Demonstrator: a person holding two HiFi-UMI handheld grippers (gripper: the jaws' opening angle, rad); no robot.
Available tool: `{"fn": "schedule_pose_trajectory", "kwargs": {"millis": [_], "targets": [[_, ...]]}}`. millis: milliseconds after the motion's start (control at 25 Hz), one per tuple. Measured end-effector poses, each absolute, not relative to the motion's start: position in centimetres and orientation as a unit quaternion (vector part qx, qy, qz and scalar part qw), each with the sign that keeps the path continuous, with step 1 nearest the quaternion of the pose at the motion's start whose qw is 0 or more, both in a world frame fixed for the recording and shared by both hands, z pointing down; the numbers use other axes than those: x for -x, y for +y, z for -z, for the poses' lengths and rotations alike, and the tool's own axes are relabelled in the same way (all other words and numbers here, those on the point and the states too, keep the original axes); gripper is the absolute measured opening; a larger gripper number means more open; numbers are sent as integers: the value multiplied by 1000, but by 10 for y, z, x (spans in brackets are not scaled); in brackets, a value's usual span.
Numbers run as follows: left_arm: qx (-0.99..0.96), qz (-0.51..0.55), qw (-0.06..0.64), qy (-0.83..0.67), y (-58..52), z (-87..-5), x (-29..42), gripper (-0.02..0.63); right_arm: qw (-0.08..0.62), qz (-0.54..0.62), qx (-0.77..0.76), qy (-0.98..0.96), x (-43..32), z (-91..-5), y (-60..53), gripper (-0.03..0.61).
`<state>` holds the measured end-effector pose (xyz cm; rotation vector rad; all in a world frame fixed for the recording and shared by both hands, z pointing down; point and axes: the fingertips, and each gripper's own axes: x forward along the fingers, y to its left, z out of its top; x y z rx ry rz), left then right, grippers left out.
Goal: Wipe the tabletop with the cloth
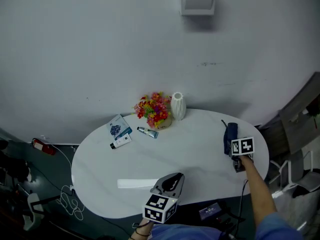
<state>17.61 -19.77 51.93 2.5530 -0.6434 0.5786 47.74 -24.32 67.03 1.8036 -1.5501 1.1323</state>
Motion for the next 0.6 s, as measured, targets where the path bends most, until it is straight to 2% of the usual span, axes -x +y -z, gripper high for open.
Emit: {"fn": "schedule_pose_trajectory", "kwargs": {"millis": [320, 600], "targets": [[-920, -221, 225, -234, -190, -526, -181, 23, 231, -418, -712, -515, -556, -662, -218, 69], [-918, -213, 224, -249, -194, -522, -156, 23, 214, -408, -715, -525, -534, -640, -220, 69]]}}
